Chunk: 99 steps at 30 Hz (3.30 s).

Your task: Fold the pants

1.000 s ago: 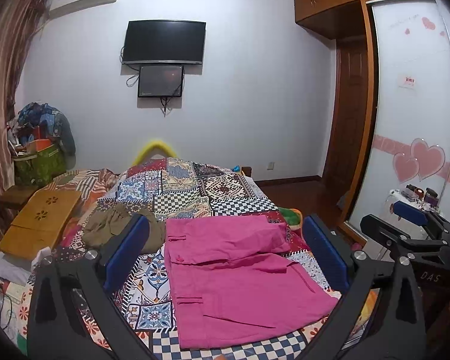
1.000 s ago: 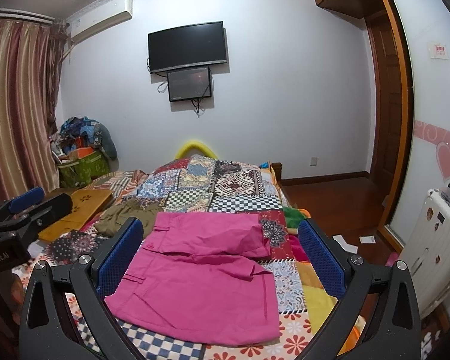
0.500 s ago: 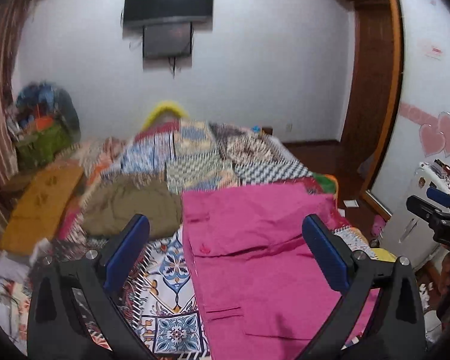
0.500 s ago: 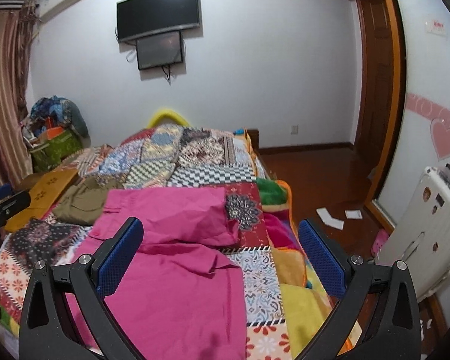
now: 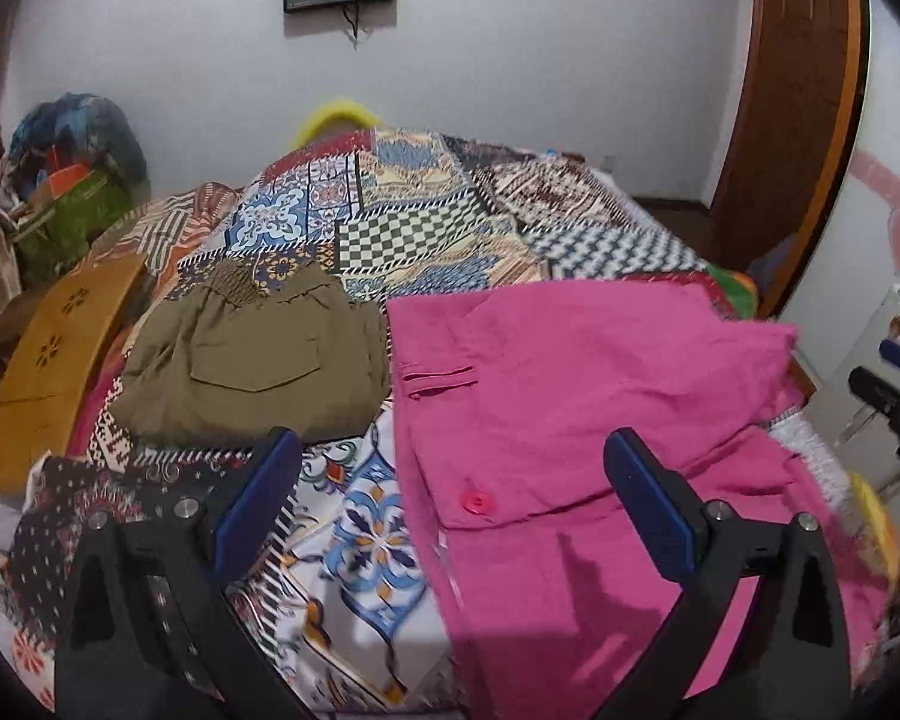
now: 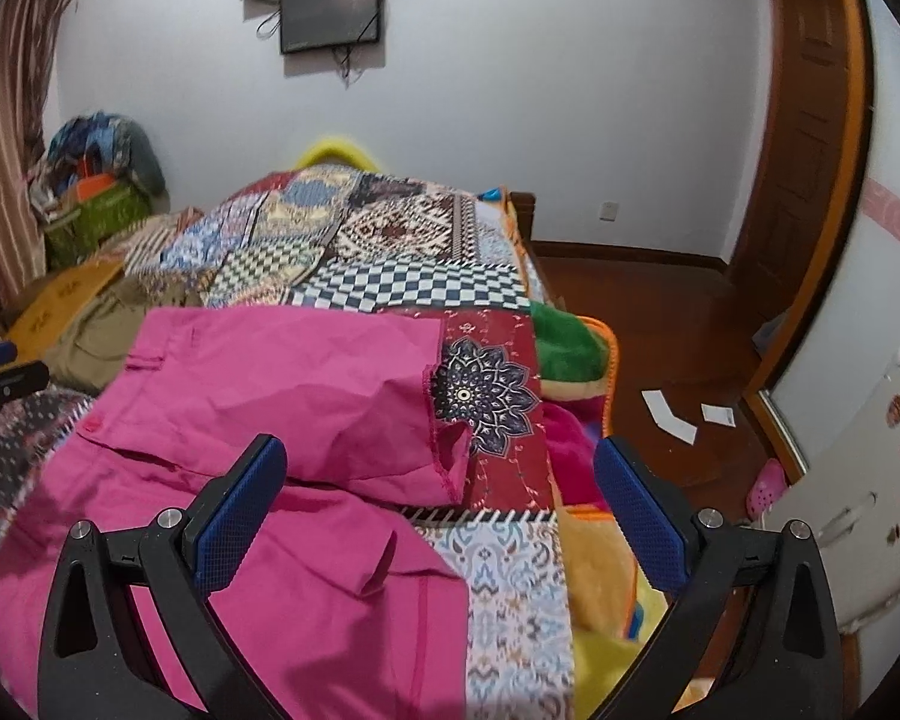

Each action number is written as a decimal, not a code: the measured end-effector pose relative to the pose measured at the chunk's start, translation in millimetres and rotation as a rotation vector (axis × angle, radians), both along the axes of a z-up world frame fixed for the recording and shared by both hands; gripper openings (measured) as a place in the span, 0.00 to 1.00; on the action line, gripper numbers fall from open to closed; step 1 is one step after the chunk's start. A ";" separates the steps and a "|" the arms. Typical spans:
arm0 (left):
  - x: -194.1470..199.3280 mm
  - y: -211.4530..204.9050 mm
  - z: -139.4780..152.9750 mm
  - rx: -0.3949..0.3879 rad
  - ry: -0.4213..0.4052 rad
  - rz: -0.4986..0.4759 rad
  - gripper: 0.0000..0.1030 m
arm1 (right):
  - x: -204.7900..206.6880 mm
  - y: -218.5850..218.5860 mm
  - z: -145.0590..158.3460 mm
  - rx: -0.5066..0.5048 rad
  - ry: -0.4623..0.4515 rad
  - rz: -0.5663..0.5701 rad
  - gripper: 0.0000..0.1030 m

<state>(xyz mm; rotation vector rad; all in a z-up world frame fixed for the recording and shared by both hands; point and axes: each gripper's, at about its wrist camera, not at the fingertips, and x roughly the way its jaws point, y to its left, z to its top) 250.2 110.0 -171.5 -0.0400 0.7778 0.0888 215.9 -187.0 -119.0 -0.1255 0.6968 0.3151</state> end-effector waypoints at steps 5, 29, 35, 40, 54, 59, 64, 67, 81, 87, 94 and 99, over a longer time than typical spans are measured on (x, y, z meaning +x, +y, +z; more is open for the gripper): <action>18.3 5.2 -19.5 -0.003 0.063 -0.015 0.70 | 24.3 2.0 -22.7 -0.002 0.080 0.050 0.72; 31.3 4.8 -61.5 -0.105 0.199 -0.066 0.46 | 49.0 -12.4 -65.1 0.183 0.337 0.225 0.10; 31.5 8.9 -66.3 -0.126 0.214 -0.060 0.45 | 30.2 -12.4 -57.4 0.144 0.293 0.219 0.06; 33.4 9.0 -67.7 -0.073 0.218 -0.041 0.38 | 20.0 -16.9 -49.3 0.124 0.262 0.198 0.05; 30.6 21.5 -69.0 -0.008 0.234 0.007 0.37 | 22.6 -51.3 -39.9 0.045 0.257 0.043 0.07; 30.3 25.4 -36.9 -0.004 0.146 0.002 0.39 | 42.4 -49.0 -9.8 0.069 0.173 0.040 0.15; 47.3 34.3 -17.0 0.004 0.083 0.001 0.49 | 62.0 -33.0 -0.5 0.096 0.098 0.049 0.43; 64.1 38.8 -15.7 0.000 0.078 -0.004 0.49 | 81.0 -18.0 -2.5 0.070 0.089 0.085 0.43; 144.7 38.5 -62.5 -0.108 0.168 -0.051 0.42 | 164.8 -0.7 -50.7 0.074 0.276 0.148 0.43; 150.2 40.4 -69.0 -0.119 0.168 -0.061 0.39 | 166.9 12.4 -70.0 0.060 0.330 0.195 0.30; 153.0 41.2 -66.7 -0.087 0.153 -0.036 0.18 | 165.9 14.7 -65.6 0.089 0.286 0.197 0.08; 151.9 44.6 -58.2 -0.097 0.121 -0.029 0.04 | 162.4 27.2 -44.3 0.063 0.199 0.226 0.06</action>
